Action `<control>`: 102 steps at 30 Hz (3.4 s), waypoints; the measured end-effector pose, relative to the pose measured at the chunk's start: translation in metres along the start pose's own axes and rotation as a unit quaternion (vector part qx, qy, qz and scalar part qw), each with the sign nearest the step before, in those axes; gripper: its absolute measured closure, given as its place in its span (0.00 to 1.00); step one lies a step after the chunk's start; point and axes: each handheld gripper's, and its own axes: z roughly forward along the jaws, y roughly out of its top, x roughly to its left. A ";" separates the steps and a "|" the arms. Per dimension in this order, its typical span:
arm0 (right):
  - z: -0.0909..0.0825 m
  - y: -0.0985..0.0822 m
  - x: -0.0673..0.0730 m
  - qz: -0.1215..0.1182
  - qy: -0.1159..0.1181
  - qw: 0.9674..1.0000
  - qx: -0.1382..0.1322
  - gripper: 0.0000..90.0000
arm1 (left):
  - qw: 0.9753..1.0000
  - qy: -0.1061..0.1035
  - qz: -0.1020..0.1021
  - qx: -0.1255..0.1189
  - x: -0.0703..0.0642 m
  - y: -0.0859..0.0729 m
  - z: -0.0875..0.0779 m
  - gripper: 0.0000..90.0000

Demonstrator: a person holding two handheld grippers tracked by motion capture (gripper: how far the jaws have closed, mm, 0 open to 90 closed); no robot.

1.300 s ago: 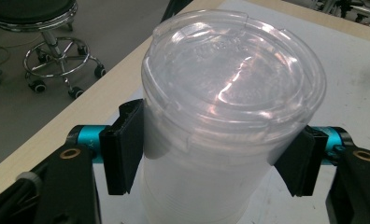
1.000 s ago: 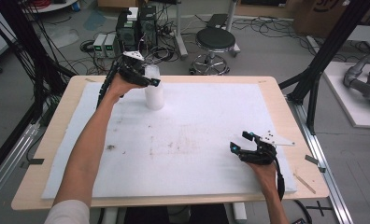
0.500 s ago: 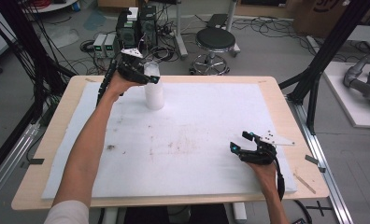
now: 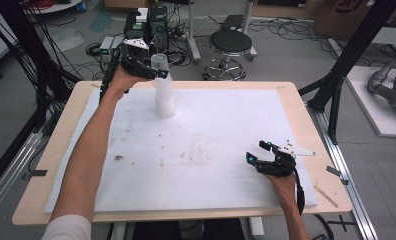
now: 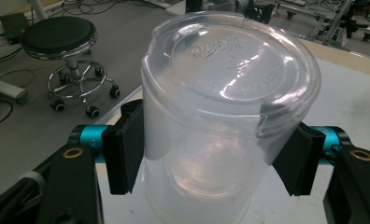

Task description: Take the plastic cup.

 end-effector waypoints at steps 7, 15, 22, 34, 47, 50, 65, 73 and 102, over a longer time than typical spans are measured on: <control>0.000 0.000 0.000 -0.001 0.000 1.000 -0.002 0.22 | 1.000 0.009 0.011 -0.019 -0.004 0.016 -0.007 0.37; 0.000 0.000 0.000 0.000 0.002 1.000 -0.001 0.22 | 1.000 0.010 0.013 -0.004 -0.007 0.034 -0.014 0.37; 0.000 0.000 -0.001 0.000 0.002 1.000 -0.001 0.22 | 1.000 0.016 0.011 -0.002 -0.007 0.037 -0.021 0.37; 0.000 0.000 -0.001 0.001 0.003 1.000 -0.001 0.22 | 1.000 -0.004 0.020 0.003 -0.024 0.046 -0.041 0.37; 0.000 0.000 -0.001 0.005 0.010 1.000 0.001 0.22 | 0.998 -0.050 0.045 -0.016 -0.076 0.035 -0.074 0.38; 0.000 0.000 -0.002 0.002 0.008 1.000 0.000 0.22 | 0.995 -0.072 0.061 -0.013 -0.101 0.026 -0.079 0.38; -0.001 0.000 -0.003 0.013 0.011 1.000 -0.006 0.22 | 0.986 -0.138 0.086 -0.043 -0.163 -0.007 -0.072 0.39; -0.001 0.000 -0.004 0.014 0.011 1.000 -0.009 0.22 | 0.984 -0.151 0.082 -0.048 -0.177 -0.034 -0.067 0.39; -0.001 0.000 -0.003 0.011 0.012 1.000 -0.004 0.22 | 0.980 -0.176 0.058 -0.072 -0.198 -0.099 -0.058 0.40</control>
